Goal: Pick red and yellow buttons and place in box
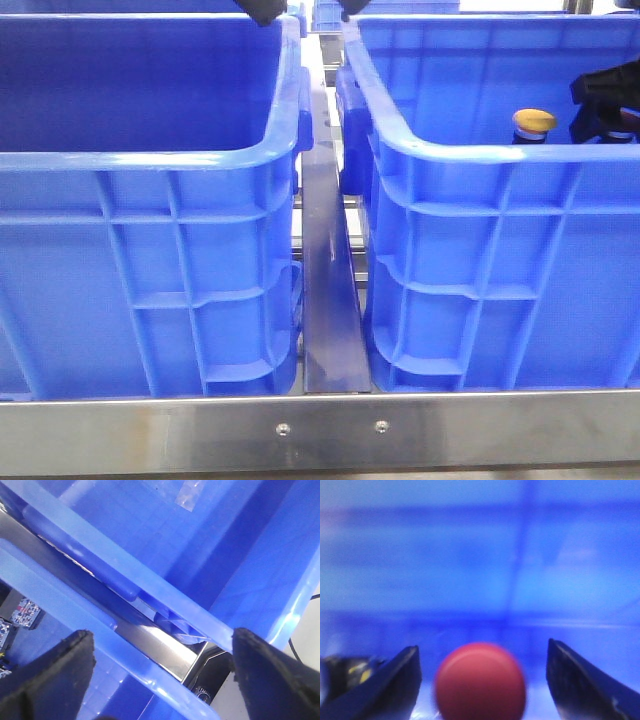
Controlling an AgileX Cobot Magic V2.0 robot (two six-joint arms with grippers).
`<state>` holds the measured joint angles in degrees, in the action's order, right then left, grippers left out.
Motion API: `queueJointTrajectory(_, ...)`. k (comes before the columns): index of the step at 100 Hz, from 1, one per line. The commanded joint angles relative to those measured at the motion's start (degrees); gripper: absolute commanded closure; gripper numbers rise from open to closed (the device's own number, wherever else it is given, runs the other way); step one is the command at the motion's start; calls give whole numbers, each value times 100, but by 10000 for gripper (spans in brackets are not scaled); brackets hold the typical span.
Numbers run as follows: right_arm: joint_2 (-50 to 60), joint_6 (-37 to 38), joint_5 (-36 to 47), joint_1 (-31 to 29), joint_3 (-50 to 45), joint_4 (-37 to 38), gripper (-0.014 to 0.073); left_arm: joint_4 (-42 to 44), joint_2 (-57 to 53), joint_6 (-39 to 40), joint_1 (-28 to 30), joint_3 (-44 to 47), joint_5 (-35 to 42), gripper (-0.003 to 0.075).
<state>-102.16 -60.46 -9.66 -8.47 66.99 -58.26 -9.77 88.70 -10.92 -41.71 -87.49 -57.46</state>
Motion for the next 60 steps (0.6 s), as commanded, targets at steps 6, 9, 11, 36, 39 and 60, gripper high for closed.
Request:
queueJointTrajectory(6, 579, -89, 13, -9, 40, -25, 46, -132, -242, 30, -51, -179, 265, 186)
queueJointTrajectory(9, 678, -89, 35, -9, -5, -25, 46, -132, -242, 30, -51, -179, 265, 186)
queueJointTrajectory(11, 740, -89, 58, -9, -50, -25, 48, -132, -242, 30, -51, -179, 265, 186)
queueJointTrajectory(36, 1742, -89, 419, -9, -824, -13, 48, -132, -301, 80, 7, -179, 312, 193)
queueJointTrajectory(39, 1874, -89, 391, -9, -913, -13, 48, -132, -309, 164, 38, -179, 326, 200)
queueJointTrajectory(60, 2768, -89, 244, -9, -1474, -13, 299, -106, -309, 225, 646, -179, 424, 404)
